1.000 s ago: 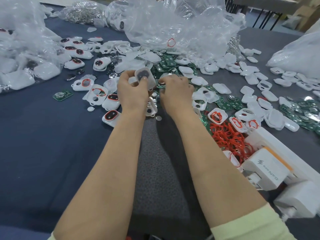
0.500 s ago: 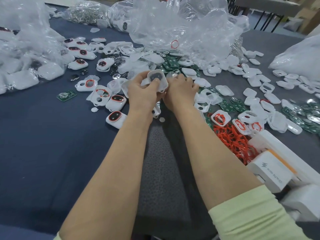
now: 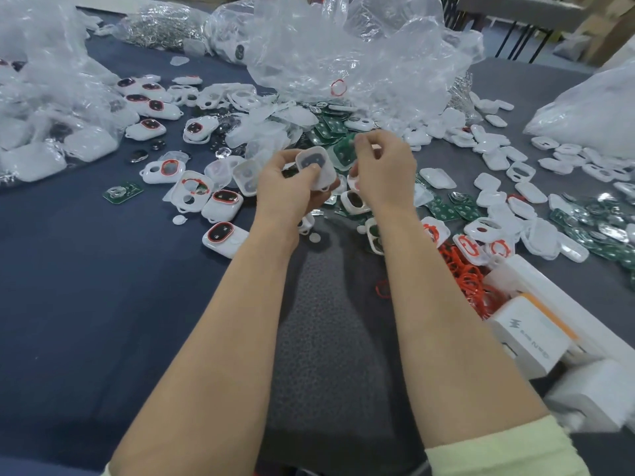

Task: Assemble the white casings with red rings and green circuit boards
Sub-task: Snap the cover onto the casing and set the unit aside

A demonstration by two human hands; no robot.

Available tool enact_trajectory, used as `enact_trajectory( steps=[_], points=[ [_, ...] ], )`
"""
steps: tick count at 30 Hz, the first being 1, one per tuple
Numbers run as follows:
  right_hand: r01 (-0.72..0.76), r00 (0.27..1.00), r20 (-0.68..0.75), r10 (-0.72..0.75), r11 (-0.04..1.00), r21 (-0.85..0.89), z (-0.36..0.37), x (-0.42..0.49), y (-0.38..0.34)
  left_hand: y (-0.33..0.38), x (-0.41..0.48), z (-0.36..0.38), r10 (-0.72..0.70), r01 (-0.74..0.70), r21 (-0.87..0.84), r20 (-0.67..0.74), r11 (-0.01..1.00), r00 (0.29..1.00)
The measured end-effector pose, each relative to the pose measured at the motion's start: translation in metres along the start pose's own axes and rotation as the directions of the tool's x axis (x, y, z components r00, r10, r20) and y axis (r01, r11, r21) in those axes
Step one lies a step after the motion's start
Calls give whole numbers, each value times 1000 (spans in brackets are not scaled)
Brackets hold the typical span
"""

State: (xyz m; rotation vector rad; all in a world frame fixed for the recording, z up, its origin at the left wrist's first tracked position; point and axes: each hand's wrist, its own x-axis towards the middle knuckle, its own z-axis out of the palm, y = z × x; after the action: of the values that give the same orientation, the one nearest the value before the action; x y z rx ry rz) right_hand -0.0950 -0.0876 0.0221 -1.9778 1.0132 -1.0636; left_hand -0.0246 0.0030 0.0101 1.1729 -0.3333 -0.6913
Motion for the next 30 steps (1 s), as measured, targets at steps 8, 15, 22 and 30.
enact_trajectory(
  steps=[8,15,22,30],
  points=[
    [-253,961,213,177,873,416,-24,-19,10,-9,0,3,-29,15,195,68,981,997],
    [-109,991,111,78,944,311,-29,-18,10,-9,1,3,-72,62,171,52,983,996],
    [-8,984,171,-39,964,266,-28,-18,6,-5,-1,4,-131,116,160,83,980,988],
    [86,961,249,-121,985,147,-28,-20,8,-7,0,2,-136,99,226,152,969,979]
  ],
)
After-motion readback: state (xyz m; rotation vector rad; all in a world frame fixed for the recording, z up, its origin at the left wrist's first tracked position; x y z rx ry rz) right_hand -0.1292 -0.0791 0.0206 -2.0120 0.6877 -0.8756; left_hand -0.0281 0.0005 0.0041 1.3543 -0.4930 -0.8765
